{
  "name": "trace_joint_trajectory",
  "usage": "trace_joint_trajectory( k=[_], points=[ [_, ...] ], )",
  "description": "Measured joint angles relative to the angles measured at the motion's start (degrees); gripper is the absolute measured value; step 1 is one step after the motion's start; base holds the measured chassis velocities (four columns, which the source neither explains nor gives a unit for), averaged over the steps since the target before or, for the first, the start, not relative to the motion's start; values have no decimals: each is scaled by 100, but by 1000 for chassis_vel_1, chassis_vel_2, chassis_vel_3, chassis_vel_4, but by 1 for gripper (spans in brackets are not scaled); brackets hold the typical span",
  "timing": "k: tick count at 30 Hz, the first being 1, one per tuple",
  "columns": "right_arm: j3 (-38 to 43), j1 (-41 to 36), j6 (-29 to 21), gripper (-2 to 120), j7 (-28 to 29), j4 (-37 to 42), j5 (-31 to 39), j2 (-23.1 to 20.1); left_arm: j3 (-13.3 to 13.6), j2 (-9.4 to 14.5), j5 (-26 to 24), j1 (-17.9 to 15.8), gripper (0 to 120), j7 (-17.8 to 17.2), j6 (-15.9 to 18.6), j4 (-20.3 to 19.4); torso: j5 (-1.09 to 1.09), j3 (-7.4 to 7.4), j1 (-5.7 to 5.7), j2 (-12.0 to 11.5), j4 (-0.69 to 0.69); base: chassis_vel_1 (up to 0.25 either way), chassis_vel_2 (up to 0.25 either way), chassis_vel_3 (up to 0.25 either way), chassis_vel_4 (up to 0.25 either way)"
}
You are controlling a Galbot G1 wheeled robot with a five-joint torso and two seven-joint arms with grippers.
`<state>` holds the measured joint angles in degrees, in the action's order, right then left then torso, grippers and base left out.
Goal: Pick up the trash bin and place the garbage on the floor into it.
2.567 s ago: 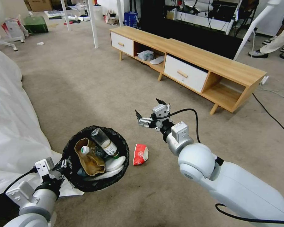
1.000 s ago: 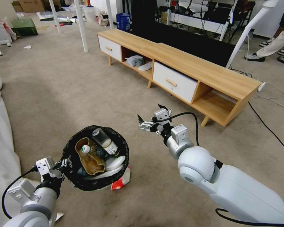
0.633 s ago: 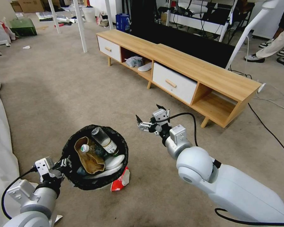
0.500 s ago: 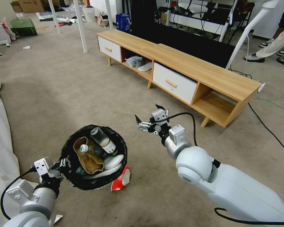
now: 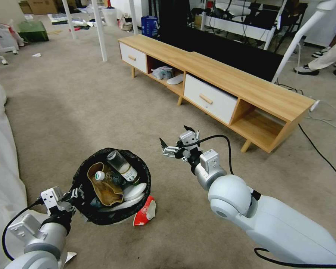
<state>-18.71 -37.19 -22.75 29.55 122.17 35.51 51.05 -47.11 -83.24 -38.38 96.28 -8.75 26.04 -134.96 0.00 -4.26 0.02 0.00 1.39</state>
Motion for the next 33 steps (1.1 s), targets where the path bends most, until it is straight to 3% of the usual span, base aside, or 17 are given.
trace_joint_trajectory(
  k=[14,21,33],
  points=[
    [-20,-59,20,100,-39,-17,-3,-13,20,-3,138,-2,0,9,-68,46,0,0,0,0,2,0,0,0,0],
    [-293,29,-34,100,142,-22,1138,7,-62,38,77,-114,0,-83,-92,116,0,0,0,0,2,0,0,0,0],
    [-545,194,-95,100,177,-261,1372,260,-162,106,-229,-147,0,-140,-55,140,0,0,0,0,2,0,0,0,0]
  ],
)
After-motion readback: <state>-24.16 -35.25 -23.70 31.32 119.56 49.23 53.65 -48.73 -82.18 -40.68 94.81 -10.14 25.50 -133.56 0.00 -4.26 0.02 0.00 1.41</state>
